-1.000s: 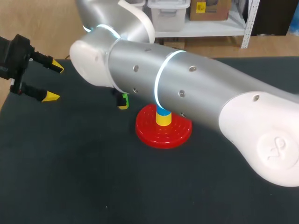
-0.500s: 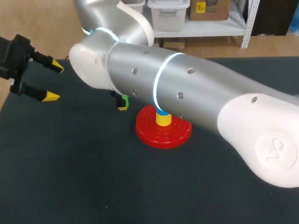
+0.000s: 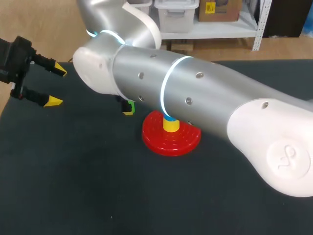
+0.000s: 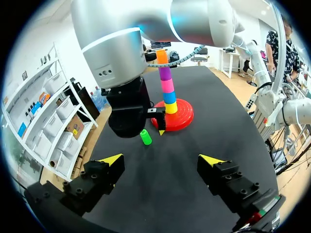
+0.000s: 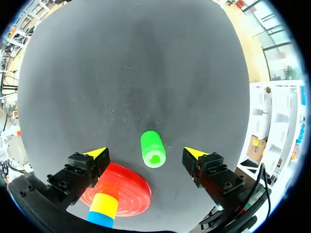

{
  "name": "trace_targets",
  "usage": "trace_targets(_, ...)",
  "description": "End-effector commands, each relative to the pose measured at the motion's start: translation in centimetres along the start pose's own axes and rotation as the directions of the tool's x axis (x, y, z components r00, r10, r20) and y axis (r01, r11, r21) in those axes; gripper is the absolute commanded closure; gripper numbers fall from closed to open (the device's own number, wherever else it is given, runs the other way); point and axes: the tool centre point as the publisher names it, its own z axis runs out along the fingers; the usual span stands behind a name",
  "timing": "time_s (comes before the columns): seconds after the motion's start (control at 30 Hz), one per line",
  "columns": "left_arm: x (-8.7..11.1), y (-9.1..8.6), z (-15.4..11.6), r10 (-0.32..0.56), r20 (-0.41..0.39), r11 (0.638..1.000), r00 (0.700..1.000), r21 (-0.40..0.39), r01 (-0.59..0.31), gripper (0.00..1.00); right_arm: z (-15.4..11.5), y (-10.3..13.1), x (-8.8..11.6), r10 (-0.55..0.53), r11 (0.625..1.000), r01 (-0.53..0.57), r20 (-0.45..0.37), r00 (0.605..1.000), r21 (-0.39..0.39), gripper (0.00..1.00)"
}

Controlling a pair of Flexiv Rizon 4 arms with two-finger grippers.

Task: Pick up and stack the cylinders on the red base in this order: pink,purple,orange,green

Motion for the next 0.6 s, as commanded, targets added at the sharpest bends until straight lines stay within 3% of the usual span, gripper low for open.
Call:
trace_targets(0.03,0.07,0.07,0.05,0.001,0.000,1.000,1.000,0.001,-0.001,0.00,0.04,-0.82,-0.54,0.003,0.998,-0.003,-0.010,1.000,-0.058,0.00)
trace_targets(0.1,0.07,0.07,0.05,0.001,0.000,1.000,1.000,0.001,-0.001,0.00,0.19,-0.82,-0.50,0.004,0.998,-0.005,-0.011,1.000,-0.060,0.00)
trace_targets(0.13,0.07,0.07,0.05,0.001,0.000,1.000,1.000,0.001,-0.001,0.00,0.27,-0.83,-0.48,0.007,0.998,-0.008,-0.012,1.000,-0.061,0.55)
trace_targets(0.17,0.07,0.07,0.05,0.001,0.000,1.000,1.000,0.001,-0.001,0.00,0.32,-0.84,-0.46,0.007,0.998,-0.008,-0.013,1.000,-0.062,0.86)
trace_targets(0.2,0.07,0.07,0.05,0.001,0.000,1.000,1.000,0.001,-0.001,0.00,0.35,-0.84,-0.45,0.008,0.998,-0.009,-0.012,1.000,-0.062,1.00)
trace_targets(0.6,0.07,0.07,0.05,0.001,0.000,1.000,1.000,0.001,-0.001,0.00,0.71,-0.86,-0.40,0.005,0.998,-0.006,-0.020,1.000,-0.066,1.00)
